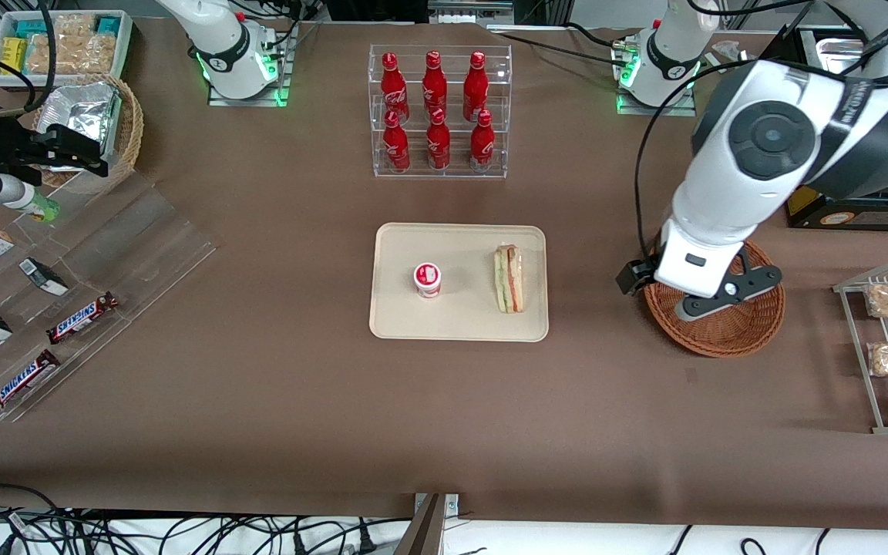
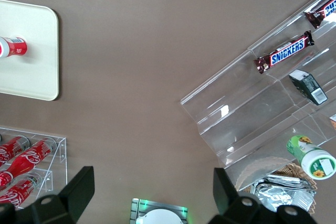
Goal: Place sandwich from basket to tray
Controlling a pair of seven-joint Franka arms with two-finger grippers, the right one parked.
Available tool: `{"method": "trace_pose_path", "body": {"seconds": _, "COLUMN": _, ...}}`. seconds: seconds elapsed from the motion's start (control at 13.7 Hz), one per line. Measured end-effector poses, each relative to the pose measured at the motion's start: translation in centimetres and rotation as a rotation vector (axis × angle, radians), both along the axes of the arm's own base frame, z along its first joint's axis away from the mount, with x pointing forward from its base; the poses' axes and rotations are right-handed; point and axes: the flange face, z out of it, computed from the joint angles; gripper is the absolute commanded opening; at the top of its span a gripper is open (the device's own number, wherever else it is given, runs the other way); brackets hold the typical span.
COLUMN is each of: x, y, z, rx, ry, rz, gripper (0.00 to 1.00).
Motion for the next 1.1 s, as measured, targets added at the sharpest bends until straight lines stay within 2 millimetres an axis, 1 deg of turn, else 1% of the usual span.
{"method": "trace_pose_path", "body": {"seconds": 0.15, "x": 0.1, "y": 3.3, "z": 1.2, "rx": -0.006, "ry": 0.022, "rz": -0.037, "gripper": 1.00}}
{"method": "trace_pose_path", "body": {"seconds": 0.29, "x": 0.1, "y": 7.0, "z": 2.9, "rx": -0.028, "ry": 0.031, "rz": -0.082, "gripper": 1.00}}
{"method": "trace_pose_path", "body": {"seconds": 0.51, "x": -1.3, "y": 12.4, "z": 5.8, "rx": -0.051, "ry": 0.056, "rz": -0.184, "gripper": 1.00}}
{"method": "trace_pose_path", "body": {"seconds": 0.66, "x": -2.6, "y": 15.0, "z": 7.9, "rx": -0.062, "ry": 0.065, "rz": -0.277, "gripper": 1.00}}
{"method": "trace_pose_path", "body": {"seconds": 0.73, "x": -3.4, "y": 15.8, "z": 8.9, "rx": -0.061, "ry": 0.066, "rz": -0.323, "gripper": 1.00}}
{"method": "trace_pose_path", "body": {"seconds": 0.88, "x": -4.6, "y": 16.2, "z": 10.5, "rx": -0.052, "ry": 0.063, "rz": -0.391, "gripper": 1.00}}
{"method": "trace_pose_path", "body": {"seconds": 0.95, "x": -5.0, "y": 15.9, "z": 10.9, "rx": -0.050, "ry": 0.063, "rz": -0.410, "gripper": 1.00}}
{"method": "trace_pose_path", "body": {"seconds": 1.1, "x": -5.2, "y": 15.2, "z": 11.0, "rx": -0.049, "ry": 0.068, "rz": -0.432, "gripper": 1.00}}
